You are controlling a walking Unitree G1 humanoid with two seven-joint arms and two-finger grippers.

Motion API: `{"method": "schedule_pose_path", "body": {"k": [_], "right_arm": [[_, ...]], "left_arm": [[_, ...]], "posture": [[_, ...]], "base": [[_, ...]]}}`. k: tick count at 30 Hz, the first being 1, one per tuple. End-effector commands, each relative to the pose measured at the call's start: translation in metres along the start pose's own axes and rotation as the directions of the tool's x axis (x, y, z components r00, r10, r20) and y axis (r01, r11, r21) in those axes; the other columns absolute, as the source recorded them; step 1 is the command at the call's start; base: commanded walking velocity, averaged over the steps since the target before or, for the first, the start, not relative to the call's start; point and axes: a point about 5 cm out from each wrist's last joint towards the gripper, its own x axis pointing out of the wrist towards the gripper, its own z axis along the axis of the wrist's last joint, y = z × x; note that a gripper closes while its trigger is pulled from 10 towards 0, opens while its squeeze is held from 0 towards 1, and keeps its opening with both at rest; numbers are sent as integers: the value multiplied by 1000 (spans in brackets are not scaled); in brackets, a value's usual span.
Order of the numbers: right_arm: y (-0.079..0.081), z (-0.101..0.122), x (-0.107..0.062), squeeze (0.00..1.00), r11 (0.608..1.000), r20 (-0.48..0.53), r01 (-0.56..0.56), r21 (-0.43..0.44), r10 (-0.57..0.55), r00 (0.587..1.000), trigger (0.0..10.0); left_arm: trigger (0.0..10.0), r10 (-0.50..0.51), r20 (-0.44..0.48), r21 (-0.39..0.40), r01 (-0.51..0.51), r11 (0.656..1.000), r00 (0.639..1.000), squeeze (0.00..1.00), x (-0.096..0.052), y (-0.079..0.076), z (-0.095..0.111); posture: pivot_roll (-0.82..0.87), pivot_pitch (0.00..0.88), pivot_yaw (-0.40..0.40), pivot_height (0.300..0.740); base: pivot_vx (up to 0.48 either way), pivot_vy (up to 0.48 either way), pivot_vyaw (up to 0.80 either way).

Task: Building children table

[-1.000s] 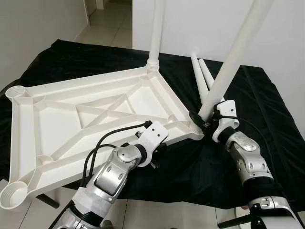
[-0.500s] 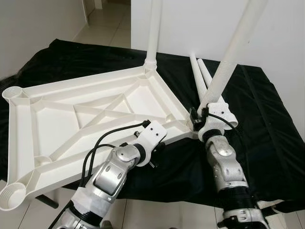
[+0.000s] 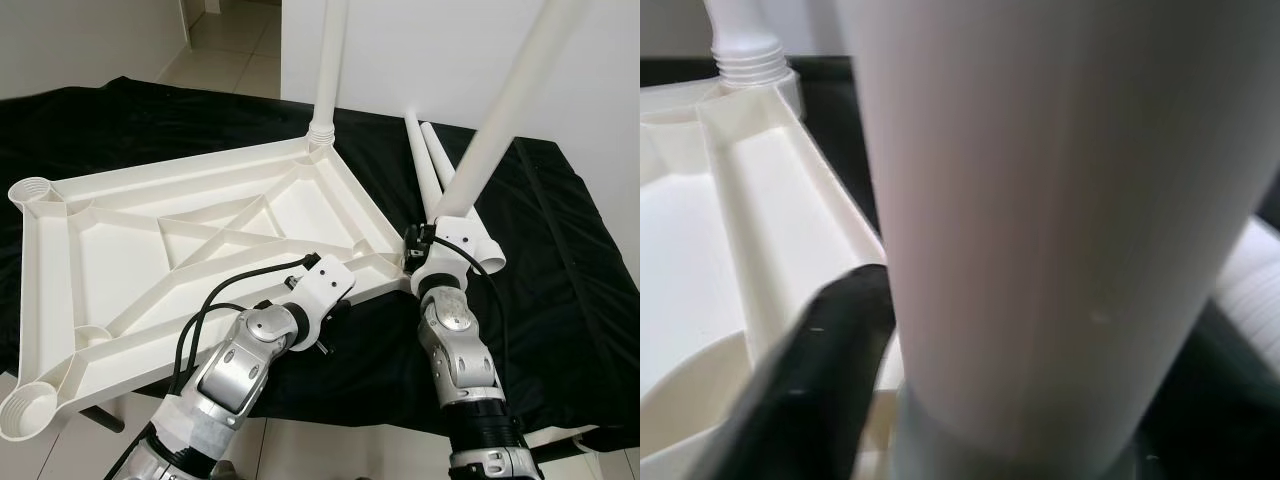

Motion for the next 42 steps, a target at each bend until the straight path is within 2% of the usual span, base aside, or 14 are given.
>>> {"method": "schedule_pose_path", "body": {"k": [1,5,6,7,8,14,16,22,25,26,35,40,41,42], "right_arm": [[-1,9,1,1000,998,49,-43,37,41,998,10000],[0,18,4,1000,982,85,-188,22,185,979,10000],[0,20,4,867,966,91,-259,-3,258,962,10000],[0,20,4,867,966,91,-259,-3,258,962,10000],[0,21,5,0,946,87,-325,-15,325,942,10000],[-10,19,9,0,896,56,-438,-77,443,895,10000],[-17,13,12,0,851,13,-513,-113,518,855,10000],[-31,0,21,0,779,-67,-617,-107,614,787,10000],[-33,-3,22,0,770,-81,-630,-102,625,777,10000],[-34,-6,24,0,759,-94,-643,-100,637,766,0],[-38,-5,29,0,726,-97,-684,-72,677,730,0],[-39,-6,29,0,743,-83,-666,-66,661,746,0],[-39,-8,30,0,771,-91,-630,-87,624,776,0],[-39,-11,31,0,800,-106,-590,-108,581,807,10000]], "left_arm": [[10000,-37,12,4,37,999,999,0,1,-9,3],[10000,-38,12,6,38,999,999,0,2,-10,3],[10000,-38,12,7,38,999,999,0,2,-10,3],[10000,-38,12,7,38,999,999,0,2,-10,3],[10000,-39,13,7,39,999,999,0,2,-10,3],[10000,-41,14,9,40,999,999,0,2,-11,3],[10000,-42,14,11,42,999,999,0,2,-11,4],[10000,-30,14,14,30,999,999,0,2,-6,4],[10000,-27,15,15,27,1000,1000,0,2,-5,4],[10000,-25,16,15,25,1000,1000,0,2,-4,5],[10000,-13,18,13,13,1000,1000,0,1,-2,6],[10000,-12,20,11,12,1000,1000,0,2,-3,6],[10000,-13,22,10,13,1000,1000,0,2,-3,6],[10000,-14,23,10,13,1000,1000,0,2,-4,7]], "posture": [[124,64,-70,740],[124,52,-73,740],[124,48,-74,740],[124,48,-74,740],[124,45,-75,740],[125,39,-73,740],[124,37,-69,740],[129,29,-67,740],[130,30,-66,740],[130,30,-66,740],[140,40,-74,740],[138,41,-77,740],[135,41,-78,740],[131,43,-78,740]], "base": [[0,0,0],[0,0,0],[0,0,0],[0,0,0],[0,0,0],[0,0,0],[0,0,0],[0,0,0],[0,0,0],[0,0,0],[0,0,0],[0,0,0],[0,0,0],[0,0,0]]}}
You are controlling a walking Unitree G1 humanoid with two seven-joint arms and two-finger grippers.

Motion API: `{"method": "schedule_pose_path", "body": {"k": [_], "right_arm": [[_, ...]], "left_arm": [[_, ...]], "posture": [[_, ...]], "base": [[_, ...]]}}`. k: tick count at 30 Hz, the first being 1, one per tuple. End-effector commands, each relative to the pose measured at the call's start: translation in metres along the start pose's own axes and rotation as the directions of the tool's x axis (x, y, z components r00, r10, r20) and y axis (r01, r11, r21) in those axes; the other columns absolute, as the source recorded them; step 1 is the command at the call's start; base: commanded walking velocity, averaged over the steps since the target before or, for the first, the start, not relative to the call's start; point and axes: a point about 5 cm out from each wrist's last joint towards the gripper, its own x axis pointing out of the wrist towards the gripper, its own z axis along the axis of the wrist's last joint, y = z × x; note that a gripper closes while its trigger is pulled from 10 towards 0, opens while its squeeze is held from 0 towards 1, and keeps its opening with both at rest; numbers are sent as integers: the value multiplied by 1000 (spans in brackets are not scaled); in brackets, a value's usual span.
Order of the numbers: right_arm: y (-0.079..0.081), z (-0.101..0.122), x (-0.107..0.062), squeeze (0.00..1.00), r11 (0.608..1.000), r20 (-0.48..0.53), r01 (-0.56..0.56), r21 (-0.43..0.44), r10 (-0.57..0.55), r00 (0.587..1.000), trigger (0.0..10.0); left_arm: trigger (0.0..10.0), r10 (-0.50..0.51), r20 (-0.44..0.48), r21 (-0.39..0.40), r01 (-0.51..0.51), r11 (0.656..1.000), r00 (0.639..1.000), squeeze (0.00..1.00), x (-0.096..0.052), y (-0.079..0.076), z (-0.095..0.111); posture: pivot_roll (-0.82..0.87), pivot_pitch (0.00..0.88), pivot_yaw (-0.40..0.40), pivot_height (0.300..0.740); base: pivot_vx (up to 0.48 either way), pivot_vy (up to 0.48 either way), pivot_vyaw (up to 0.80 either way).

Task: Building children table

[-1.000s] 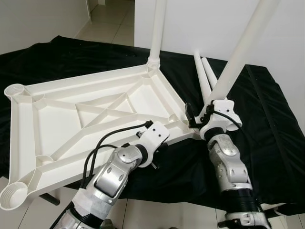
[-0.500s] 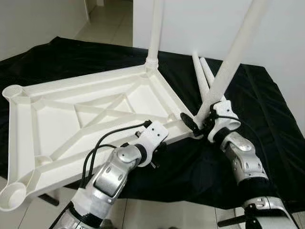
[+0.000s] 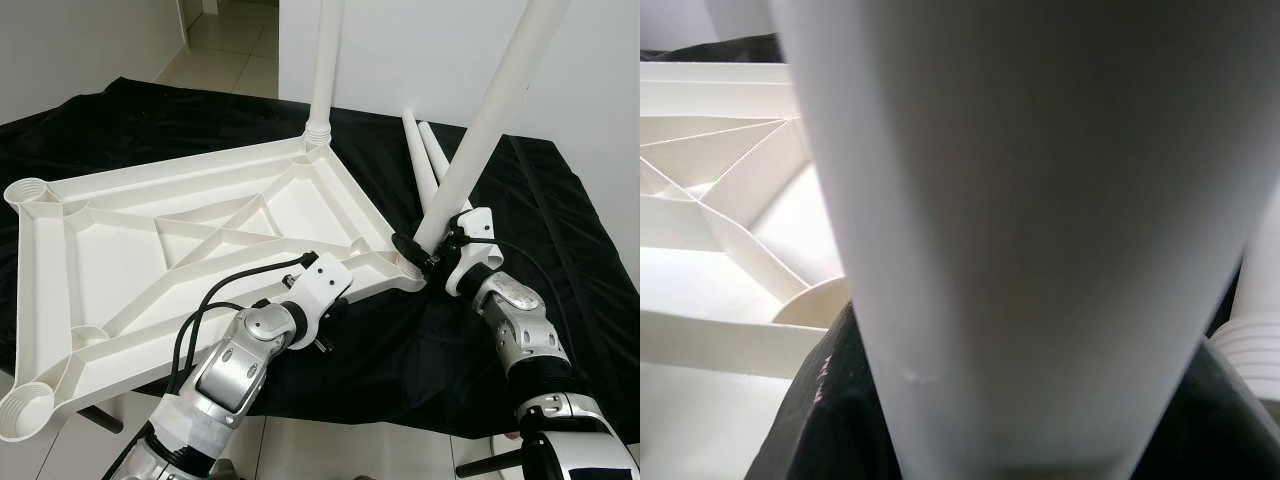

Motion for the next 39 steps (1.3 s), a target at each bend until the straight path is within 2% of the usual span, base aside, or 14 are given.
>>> {"method": "schedule_pose_path", "body": {"k": [1,4,8,13,17,19,22,24,25,26,27,34,35,39], "right_arm": [[5,-10,3,0,999,-50,46,-6,-46,998,10000],[5,-14,4,0,992,-72,122,-7,-122,990,10000],[16,-13,7,0,976,-61,217,30,-215,975,10000],[25,-12,9,0,964,-55,261,44,-258,965,10000],[34,-12,9,0,924,-60,380,44,-377,924,10000],[41,-12,7,0,871,-72,491,-18,-491,868,10000],[44,-12,6,0,845,-79,534,-5,-533,843,10000],[52,-14,5,0,795,-102,607,25,-601,792,10000],[52,-14,5,0,795,-102,607,25,-601,792,10000],[56,-14,4,0,769,-118,639,34,-632,766,10000],[67,-11,8,0,781,-117,622,50,-614,781,10000],[67,-5,7,8,787,-87,611,88,-605,792,10000],[63,-1,5,1000,788,-65,608,98,-604,794,10000],[57,7,2,1000,811,-11,573,123,-576,818,10000]], "left_arm": [[10000,-31,30,13,31,999,999,0,3,-7,8],[10000,-32,31,14,32,999,999,0,3,-7,8],[10000,-37,32,9,37,999,999,0,3,-9,8],[10000,-41,32,10,41,999,999,0,3,-10,8],[10000,-43,30,12,42,999,999,0,4,-9,8],[10000,-39,29,12,39,999,999,0,3,-9,7],[10000,-39,29,11,39,999,999,0,3,-9,7],[10000,-40,29,10,40,999,999,0,3,-10,7],[10000,-40,29,10,40,999,999,0,3,-10,7],[10000,-41,29,9,41,999,999,0,3,-10,7],[10000,-41,29,7,41,999,999,0,3,-11,7],[10000,-42,29,4,42,999,999,0,3,-12,7],[10000,-44,28,4,44,999,999,0,2,-12,6],[10000,-46,26,6,46,999,999,0,2,-13,6]], "posture": [[131,43,-78,740],[130,44,-78,740],[123,47,-78,740],[119,49,-78,740],[122,51,-78,740],[122,54,-78,740],[123,55,-80,740],[124,58,-82,740],[124,58,-82,740],[125,60,-82,740],[126,60,-81,740],[126,60,-81,740],[125,56,-79,740],[126,53,-80,740]], "base": [[0,0,0],[0,0,0],[0,0,0],[0,0,0],[0,0,0],[0,0,0],[0,0,0],[0,0,0],[0,0,0],[0,0,0],[0,0,0],[0,0,0],[0,0,0],[0,0,0]]}}
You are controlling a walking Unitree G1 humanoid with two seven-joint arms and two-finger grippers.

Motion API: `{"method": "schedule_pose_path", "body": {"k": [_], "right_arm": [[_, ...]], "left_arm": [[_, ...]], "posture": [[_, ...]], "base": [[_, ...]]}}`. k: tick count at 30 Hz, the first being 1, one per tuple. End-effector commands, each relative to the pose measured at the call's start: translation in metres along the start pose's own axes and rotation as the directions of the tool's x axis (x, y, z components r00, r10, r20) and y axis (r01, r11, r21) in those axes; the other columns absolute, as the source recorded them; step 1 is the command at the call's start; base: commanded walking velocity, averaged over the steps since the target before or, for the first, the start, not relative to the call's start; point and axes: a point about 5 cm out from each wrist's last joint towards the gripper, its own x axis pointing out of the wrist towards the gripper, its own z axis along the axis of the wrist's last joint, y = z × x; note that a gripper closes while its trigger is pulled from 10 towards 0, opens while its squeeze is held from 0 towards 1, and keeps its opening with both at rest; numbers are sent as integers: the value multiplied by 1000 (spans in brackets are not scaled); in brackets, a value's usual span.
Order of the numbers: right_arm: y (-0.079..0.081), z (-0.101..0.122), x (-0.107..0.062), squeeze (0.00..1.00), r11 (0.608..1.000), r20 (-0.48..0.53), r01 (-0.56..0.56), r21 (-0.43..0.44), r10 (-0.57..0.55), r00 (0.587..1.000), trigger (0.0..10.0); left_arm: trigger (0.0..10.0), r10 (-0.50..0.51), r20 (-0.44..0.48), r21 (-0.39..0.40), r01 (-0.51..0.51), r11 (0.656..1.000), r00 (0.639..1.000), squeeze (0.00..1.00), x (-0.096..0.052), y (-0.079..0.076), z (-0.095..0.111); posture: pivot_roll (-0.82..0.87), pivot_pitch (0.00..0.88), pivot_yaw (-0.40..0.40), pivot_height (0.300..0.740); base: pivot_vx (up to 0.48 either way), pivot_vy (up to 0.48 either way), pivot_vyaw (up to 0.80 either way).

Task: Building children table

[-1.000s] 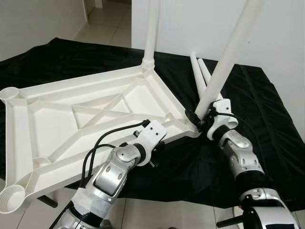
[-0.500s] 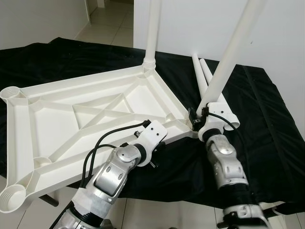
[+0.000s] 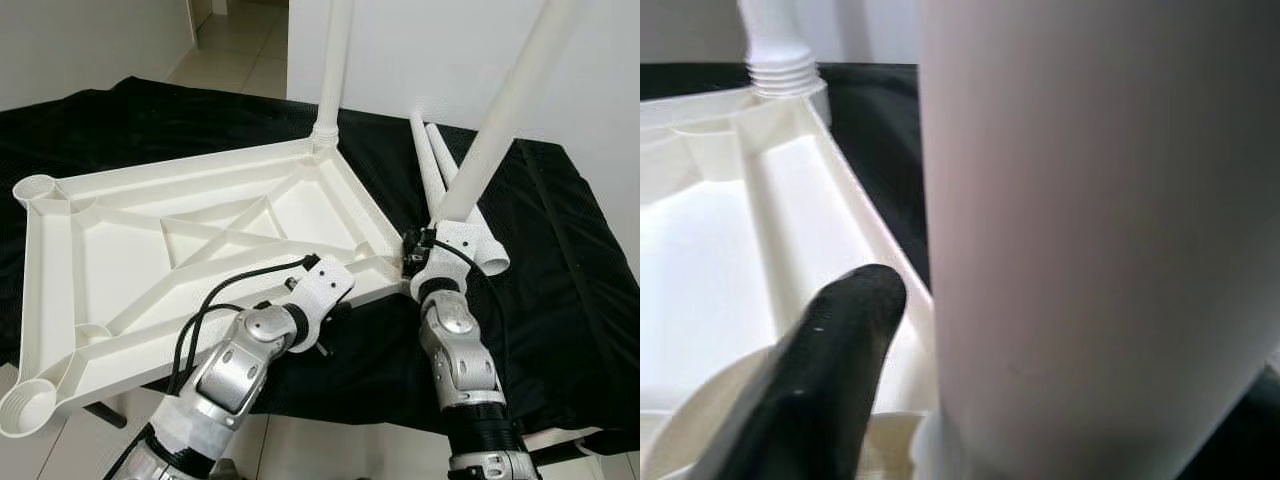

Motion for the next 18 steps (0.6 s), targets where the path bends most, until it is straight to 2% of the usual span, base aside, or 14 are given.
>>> {"method": "schedule_pose_path", "body": {"k": [1,2,3,4,5,6,9,10,12,15,16,18], "right_arm": [[2,0,-2,1000,999,6,-44,22,44,999,10000],[2,2,-1,1000,995,11,-96,21,95,995,10000],[2,2,-1,1000,995,11,-96,21,95,995,10000],[-1,5,0,1000,985,16,-171,22,171,985,10000],[-1,5,0,1000,985,16,-171,22,171,985,10000],[-3,6,0,1000,975,19,-221,22,220,975,10000],[-19,13,5,1000,927,27,-372,-54,374,927,10000],[-24,14,7,0,908,16,-410,-79,413,911,10000],[-24,14,7,0,908,16,-410,-79,413,911,10000],[-31,12,10,0,839,-30,-529,-126,530,847,10000],[-31,12,10,0,839,-30,-529,-126,530,847,10000],[-33,10,12,0,800,-51,-579,-157,579,814,10000]], "left_arm": [[10000,-36,25,8,36,999,999,0,2,-9,6],[10000,-37,25,9,37,999,999,0,2,-9,6],[10000,-37,25,9,37,999,999,0,2,-9,6],[10000,-39,26,10,38,999,999,0,2,-9,6],[10000,-39,26,10,38,999,999,0,2,-9,6],[10000,-39,26,10,39,999,999,0,2,-10,6],[10000,-42,26,15,42,999,999,0,3,-10,6],[10000,-42,26,16,42,999,999,0,3,-10,6],[10000,-42,26,16,42,999,999,0,3,-10,6],[10000,-44,27,20,44,999,999,0,3,-10,6],[10000,-44,27,20,44,999,999,0,3,-10,6],[10000,-45,27,23,45,999,999,0,3,-10,6]], "posture": [[126,53,-80,740],[125,50,-80,740],[125,50,-80,740],[124,45,-78,740],[124,45,-78,740],[124,45,-78,740],[125,34,-79,740],[125,34,-79,740],[125,34,-79,740],[124,22,-77,740],[124,22,-77,740],[127,18,-78,740]], "base": [[0,0,0],[0,0,0],[0,0,0],[0,0,0],[0,0,0],[0,0,0],[0,0,0],[0,0,0],[0,0,0],[0,0,0],[0,0,0],[0,0,0]]}}
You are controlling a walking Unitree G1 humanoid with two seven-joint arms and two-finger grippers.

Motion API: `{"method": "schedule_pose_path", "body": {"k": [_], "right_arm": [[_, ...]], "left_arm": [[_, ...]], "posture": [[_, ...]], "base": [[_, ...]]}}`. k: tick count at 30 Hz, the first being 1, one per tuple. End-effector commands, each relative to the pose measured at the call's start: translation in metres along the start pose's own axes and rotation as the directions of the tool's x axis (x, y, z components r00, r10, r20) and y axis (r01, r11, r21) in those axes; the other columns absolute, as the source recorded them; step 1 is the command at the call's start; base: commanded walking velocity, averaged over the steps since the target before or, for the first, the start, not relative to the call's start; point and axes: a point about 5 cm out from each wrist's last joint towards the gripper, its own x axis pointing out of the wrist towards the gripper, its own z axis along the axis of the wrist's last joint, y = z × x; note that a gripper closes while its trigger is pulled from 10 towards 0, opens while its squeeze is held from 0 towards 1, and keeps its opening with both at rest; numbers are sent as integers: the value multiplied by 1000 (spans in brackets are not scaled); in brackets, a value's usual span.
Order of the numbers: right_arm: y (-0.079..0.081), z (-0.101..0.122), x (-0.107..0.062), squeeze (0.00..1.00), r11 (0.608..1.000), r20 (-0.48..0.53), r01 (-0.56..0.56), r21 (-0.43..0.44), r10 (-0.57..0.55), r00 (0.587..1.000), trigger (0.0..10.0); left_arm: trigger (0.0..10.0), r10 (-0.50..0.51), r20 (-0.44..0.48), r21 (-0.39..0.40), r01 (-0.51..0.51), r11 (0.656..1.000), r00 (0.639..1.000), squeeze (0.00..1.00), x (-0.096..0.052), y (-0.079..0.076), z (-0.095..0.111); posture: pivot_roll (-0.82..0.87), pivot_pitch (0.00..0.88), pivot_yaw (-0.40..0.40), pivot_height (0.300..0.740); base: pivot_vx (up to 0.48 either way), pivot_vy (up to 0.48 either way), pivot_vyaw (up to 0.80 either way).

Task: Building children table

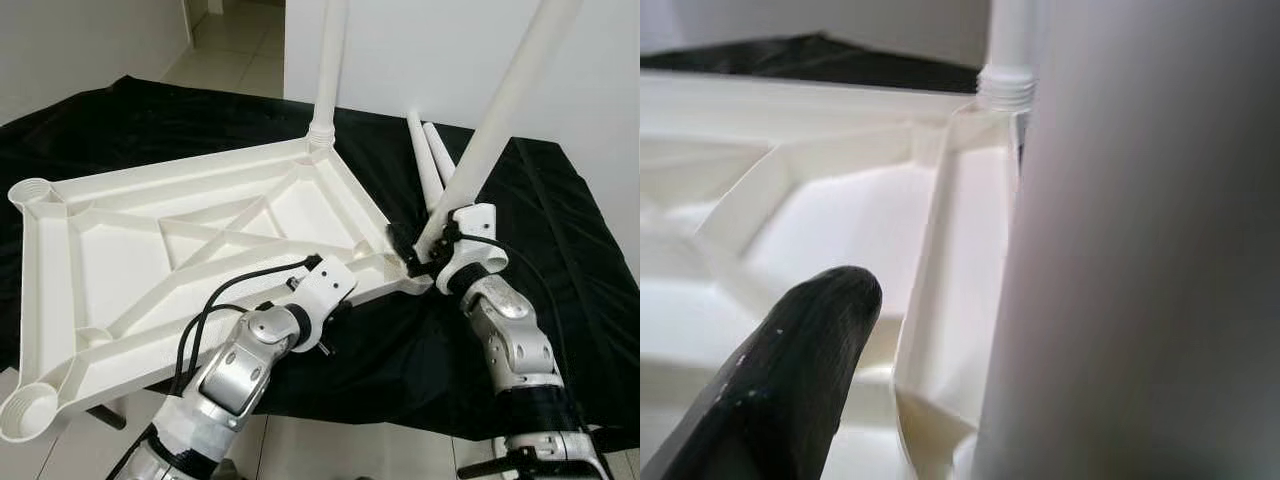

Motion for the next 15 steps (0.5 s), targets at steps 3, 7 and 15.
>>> {"method": "schedule_pose_path", "body": {"k": [3,7,15], "right_arm": [[2,-7,2,0,996,-27,-89,-32,88,996,10000],[3,-13,6,0,985,-53,-172,-31,170,984,10000],[-1,-30,10,0,972,-126,-234,-19,229,965,4588]], "left_arm": [[10000,-40,26,18,39,999,999,0,2,-7,6],[10000,-40,28,22,39,999,999,0,3,-6,6],[10000,-42,26,31,42,999,999,0,2,-5,6]], "posture": [[129,14,-77,740],[132,7,-74,740],[138,0,-65,740]], "base": [[0,0,0],[0,0,0],[0,0,0]]}}
